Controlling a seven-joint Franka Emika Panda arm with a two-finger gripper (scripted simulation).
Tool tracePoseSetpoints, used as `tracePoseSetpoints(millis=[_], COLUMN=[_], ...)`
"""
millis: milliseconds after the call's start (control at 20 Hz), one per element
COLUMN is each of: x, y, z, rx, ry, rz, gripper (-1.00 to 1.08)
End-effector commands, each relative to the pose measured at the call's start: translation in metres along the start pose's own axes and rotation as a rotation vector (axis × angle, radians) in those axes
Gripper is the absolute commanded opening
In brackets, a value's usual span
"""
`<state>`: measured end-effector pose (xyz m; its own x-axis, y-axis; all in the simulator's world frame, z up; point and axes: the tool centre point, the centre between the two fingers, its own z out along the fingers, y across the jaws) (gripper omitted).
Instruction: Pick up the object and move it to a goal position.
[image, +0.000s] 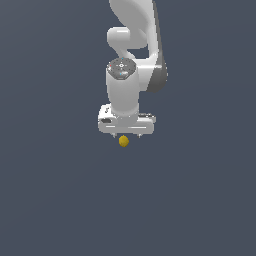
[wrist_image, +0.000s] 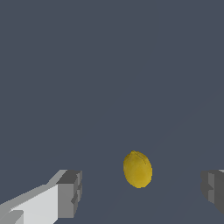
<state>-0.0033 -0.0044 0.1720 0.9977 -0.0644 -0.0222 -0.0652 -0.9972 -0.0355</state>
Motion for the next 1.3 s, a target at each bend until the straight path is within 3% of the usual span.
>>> tracePoseSetpoints(millis=[0, 500, 1250], x=[-0.001, -0.012, -0.051], y=[-0.001, 0.004, 0.021], z=[0.002, 0.024, 0.081], rx=[0.000, -0.005, -0.023], ry=[0.000, 0.004, 0.025], rz=[0.005, 0.133, 0.487], gripper=[1.00, 1.00, 1.00])
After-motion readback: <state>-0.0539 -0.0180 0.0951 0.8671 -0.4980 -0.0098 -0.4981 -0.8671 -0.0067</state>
